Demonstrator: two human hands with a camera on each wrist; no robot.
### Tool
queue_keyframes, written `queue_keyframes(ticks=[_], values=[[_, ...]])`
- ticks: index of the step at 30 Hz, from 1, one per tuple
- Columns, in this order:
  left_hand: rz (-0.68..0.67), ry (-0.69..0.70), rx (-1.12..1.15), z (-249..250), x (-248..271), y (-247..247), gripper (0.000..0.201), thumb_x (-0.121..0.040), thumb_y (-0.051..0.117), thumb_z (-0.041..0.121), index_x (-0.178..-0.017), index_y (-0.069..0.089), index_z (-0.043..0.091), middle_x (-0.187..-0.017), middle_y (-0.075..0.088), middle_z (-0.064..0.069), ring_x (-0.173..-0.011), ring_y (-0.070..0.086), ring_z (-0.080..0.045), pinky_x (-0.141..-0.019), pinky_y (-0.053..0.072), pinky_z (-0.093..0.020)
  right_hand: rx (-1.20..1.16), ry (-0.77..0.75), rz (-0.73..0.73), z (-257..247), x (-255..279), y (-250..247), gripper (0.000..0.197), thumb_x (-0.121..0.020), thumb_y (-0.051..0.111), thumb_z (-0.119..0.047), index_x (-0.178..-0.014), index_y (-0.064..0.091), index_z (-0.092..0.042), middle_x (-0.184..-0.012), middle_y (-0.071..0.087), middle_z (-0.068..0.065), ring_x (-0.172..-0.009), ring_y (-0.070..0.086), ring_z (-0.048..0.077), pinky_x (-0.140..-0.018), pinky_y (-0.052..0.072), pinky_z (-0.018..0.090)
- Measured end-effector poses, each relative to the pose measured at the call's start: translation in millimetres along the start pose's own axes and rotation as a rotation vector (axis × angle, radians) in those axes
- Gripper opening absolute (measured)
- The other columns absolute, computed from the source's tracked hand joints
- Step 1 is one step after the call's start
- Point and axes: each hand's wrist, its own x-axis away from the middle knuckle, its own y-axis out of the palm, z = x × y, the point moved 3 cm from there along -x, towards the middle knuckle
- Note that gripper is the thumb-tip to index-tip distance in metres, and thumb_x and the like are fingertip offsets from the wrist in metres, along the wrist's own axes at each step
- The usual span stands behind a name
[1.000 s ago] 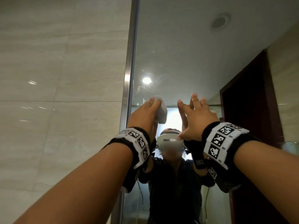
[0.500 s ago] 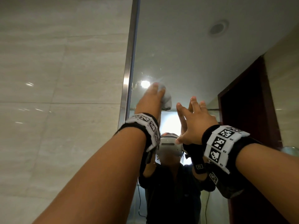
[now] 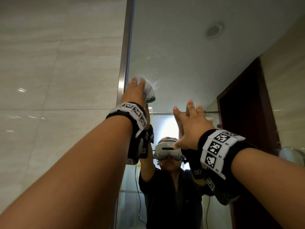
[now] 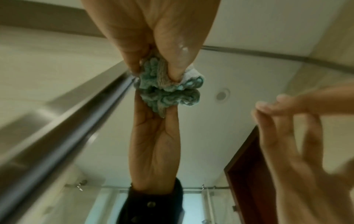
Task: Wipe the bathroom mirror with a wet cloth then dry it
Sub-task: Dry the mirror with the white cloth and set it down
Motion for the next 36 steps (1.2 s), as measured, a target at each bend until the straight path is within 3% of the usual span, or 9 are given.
queue_keyframes(ticks=[6, 11, 14, 18, 22, 26, 30, 33, 36], values=[[-0.090, 0.179, -0.104, 43, -32, 1, 0.073, -0.091, 0.059, 0.017, -0.150, 0.018, 0.017, -0.158, 0.002, -0.014, -0.145, 0.004, -0.030, -0.119, 0.006, -0.038, -0.008, -0.002, 0.007, 0, 0, 1, 0.117, -0.068, 0.074, -0.055, -0.144, -0.014, -0.041, -0.150, -0.033, 0.005, -0.139, -0.023, 0.036, -0.109, 0.012, 0.065], [-0.069, 0.284, -0.196, 57, -19, 11, 0.076, -0.091, 0.059, 0.017, -0.151, 0.012, 0.018, -0.159, -0.002, -0.011, -0.146, 0.001, -0.027, -0.119, 0.007, -0.037, 0.004, 0.003, 0.006, 0, -2, 2, 0.119, -0.066, 0.074, -0.057, -0.145, -0.014, -0.040, -0.151, -0.032, 0.006, -0.139, -0.023, 0.036, -0.109, 0.012, 0.065], [-0.055, 0.307, -0.117, 51, 7, 25, 0.074, -0.092, 0.057, 0.015, -0.151, 0.012, 0.023, -0.159, -0.002, -0.004, -0.146, 0.000, -0.022, -0.119, 0.013, -0.039, -0.001, 0.001, 0.014, 0, -1, 2, 0.119, -0.065, 0.074, -0.058, -0.145, -0.013, -0.040, -0.151, -0.032, 0.006, -0.140, -0.022, 0.036, -0.109, 0.012, 0.065], [-0.063, 0.357, -0.173, 38, 44, 33, 0.077, -0.090, 0.060, 0.018, -0.151, 0.014, 0.021, -0.159, 0.001, -0.006, -0.145, 0.007, -0.025, -0.119, 0.015, -0.037, -0.008, 0.006, 0.037, 0, 1, 2, 0.120, -0.065, 0.075, -0.058, -0.145, -0.012, -0.039, -0.151, -0.031, 0.005, -0.140, -0.022, 0.035, -0.110, 0.012, 0.063], [-0.121, 0.311, -0.159, 25, 95, 42, 0.079, -0.090, 0.056, 0.013, -0.152, 0.006, 0.020, -0.159, -0.008, -0.006, -0.146, 0.000, -0.024, -0.117, 0.004, -0.030, -0.024, -0.002, 0.061, 3, 4, 3, 0.120, -0.063, 0.073, -0.061, -0.144, -0.013, -0.042, -0.151, -0.031, 0.002, -0.141, -0.022, 0.032, -0.111, 0.011, 0.061], [-0.166, 0.252, -0.207, 19, 125, 46, 0.076, -0.093, 0.049, 0.012, -0.152, 0.001, 0.017, -0.158, -0.011, -0.011, -0.146, -0.004, -0.026, -0.118, 0.002, -0.032, -0.043, -0.002, 0.111, 2, 28, 15, 0.102, -0.077, 0.061, -0.061, -0.145, -0.013, -0.041, -0.152, -0.030, 0.003, -0.142, -0.017, 0.032, -0.113, 0.012, 0.056], [-0.195, 0.248, -0.223, 28, 122, 34, 0.077, -0.090, 0.055, 0.017, -0.151, 0.008, 0.017, -0.157, -0.002, -0.014, -0.143, 0.007, -0.031, -0.117, 0.012, -0.037, -0.077, 0.021, 0.080, 4, 67, 43, 0.100, -0.077, 0.064, -0.056, -0.144, -0.009, -0.044, -0.152, -0.029, 0.001, -0.142, -0.017, 0.032, -0.110, 0.014, 0.060], [-0.156, 0.170, -0.093, 34, 129, 37, 0.071, -0.091, 0.054, 0.016, -0.150, 0.014, 0.017, -0.155, 0.002, -0.011, -0.142, 0.011, -0.029, -0.112, 0.025, -0.037, -0.102, 0.063, -0.006, 6, 77, 58, 0.104, -0.077, 0.069, -0.047, -0.145, -0.009, -0.043, -0.150, -0.034, 0.001, -0.141, -0.020, 0.033, -0.108, 0.019, 0.061], [-0.156, 0.184, -0.040, 37, 155, 56, 0.075, -0.092, 0.056, 0.019, -0.151, 0.010, 0.020, -0.157, -0.002, -0.008, -0.143, 0.007, -0.026, -0.113, 0.022, -0.034, -0.109, 0.060, -0.010, 6, 75, 62, 0.107, -0.076, 0.072, -0.044, -0.145, -0.010, -0.043, -0.149, -0.036, 0.001, -0.140, -0.023, 0.034, -0.107, 0.020, 0.062]])
